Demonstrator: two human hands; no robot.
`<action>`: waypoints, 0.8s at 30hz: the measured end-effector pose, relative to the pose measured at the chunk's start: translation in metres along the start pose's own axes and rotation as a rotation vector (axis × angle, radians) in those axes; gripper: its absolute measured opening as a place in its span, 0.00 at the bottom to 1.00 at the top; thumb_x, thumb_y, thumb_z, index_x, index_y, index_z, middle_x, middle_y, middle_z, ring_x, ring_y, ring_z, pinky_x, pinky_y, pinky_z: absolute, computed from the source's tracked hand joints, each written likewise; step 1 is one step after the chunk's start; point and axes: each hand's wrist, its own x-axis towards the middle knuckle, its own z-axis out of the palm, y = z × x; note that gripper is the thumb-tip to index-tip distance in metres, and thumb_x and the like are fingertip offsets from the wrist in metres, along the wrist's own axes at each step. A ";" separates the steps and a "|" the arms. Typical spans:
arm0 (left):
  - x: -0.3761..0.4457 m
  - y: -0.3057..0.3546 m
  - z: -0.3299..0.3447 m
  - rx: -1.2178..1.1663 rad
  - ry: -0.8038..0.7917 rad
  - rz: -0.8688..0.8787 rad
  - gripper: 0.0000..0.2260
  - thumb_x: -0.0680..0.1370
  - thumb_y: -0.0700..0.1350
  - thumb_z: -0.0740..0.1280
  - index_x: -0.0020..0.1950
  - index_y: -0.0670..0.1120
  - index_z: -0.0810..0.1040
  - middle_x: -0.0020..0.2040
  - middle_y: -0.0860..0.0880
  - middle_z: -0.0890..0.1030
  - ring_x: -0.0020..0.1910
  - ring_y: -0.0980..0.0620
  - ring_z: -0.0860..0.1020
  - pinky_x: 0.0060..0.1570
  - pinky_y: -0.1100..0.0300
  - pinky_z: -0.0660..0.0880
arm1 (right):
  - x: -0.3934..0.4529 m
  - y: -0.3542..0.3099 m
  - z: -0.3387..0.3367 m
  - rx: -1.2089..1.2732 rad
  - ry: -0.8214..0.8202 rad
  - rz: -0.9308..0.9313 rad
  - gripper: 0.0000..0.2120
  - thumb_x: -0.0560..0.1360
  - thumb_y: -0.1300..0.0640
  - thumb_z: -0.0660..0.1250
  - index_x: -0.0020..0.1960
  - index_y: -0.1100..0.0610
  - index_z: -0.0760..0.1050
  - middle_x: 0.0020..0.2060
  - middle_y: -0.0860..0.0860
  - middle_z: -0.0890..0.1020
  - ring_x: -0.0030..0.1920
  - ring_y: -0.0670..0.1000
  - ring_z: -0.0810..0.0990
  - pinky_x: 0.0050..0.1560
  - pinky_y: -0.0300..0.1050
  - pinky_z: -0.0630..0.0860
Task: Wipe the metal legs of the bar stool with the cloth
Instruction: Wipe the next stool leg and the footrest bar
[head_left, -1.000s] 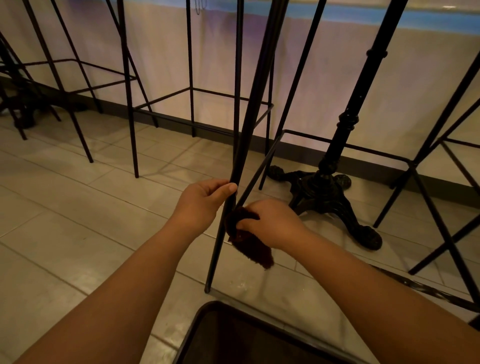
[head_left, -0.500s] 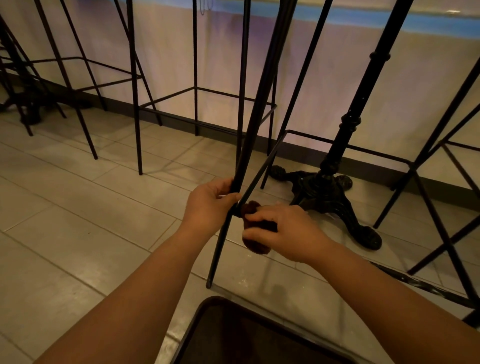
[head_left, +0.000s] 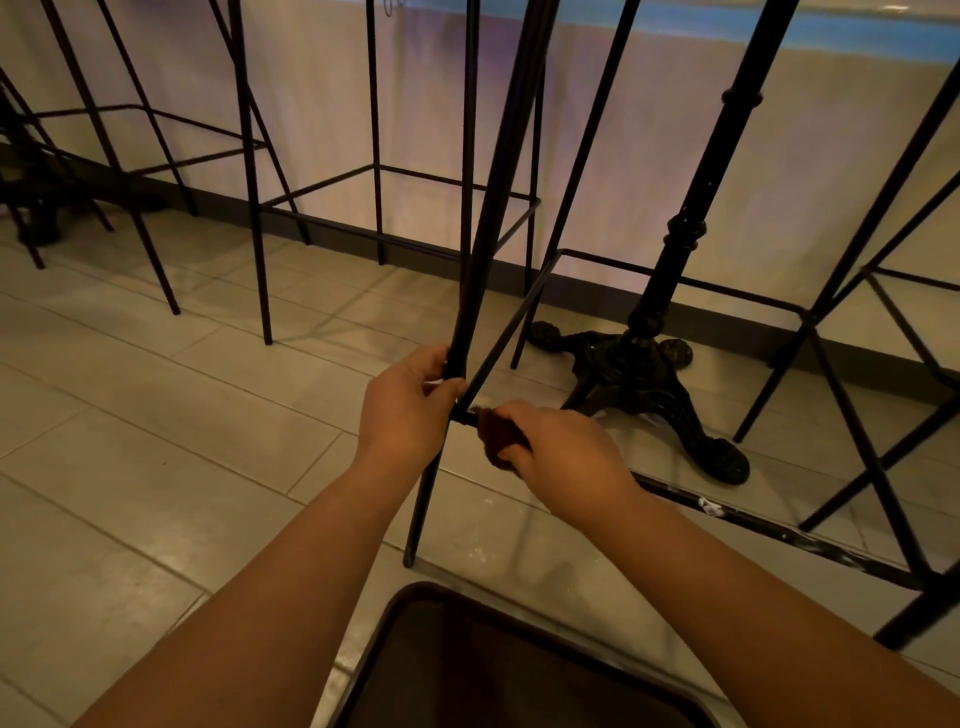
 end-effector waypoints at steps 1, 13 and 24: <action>-0.004 0.000 0.001 0.019 0.013 0.020 0.17 0.76 0.40 0.66 0.61 0.57 0.74 0.50 0.61 0.78 0.51 0.62 0.77 0.50 0.67 0.75 | -0.005 0.004 -0.001 0.048 0.032 -0.003 0.17 0.78 0.53 0.63 0.66 0.47 0.70 0.53 0.49 0.81 0.52 0.51 0.78 0.52 0.48 0.77; -0.039 -0.026 0.019 0.960 -0.165 0.673 0.26 0.72 0.40 0.71 0.68 0.44 0.71 0.62 0.47 0.79 0.64 0.49 0.75 0.71 0.49 0.51 | -0.020 0.032 -0.020 0.000 -0.073 0.059 0.18 0.76 0.49 0.65 0.65 0.43 0.71 0.52 0.44 0.80 0.52 0.47 0.77 0.48 0.39 0.72; -0.032 -0.003 0.022 1.081 -0.211 0.584 0.17 0.78 0.43 0.62 0.67 0.50 0.70 0.62 0.51 0.78 0.64 0.51 0.73 0.71 0.54 0.41 | -0.008 0.047 -0.046 0.046 -0.364 0.158 0.10 0.78 0.46 0.62 0.54 0.48 0.77 0.44 0.45 0.80 0.44 0.43 0.77 0.45 0.38 0.72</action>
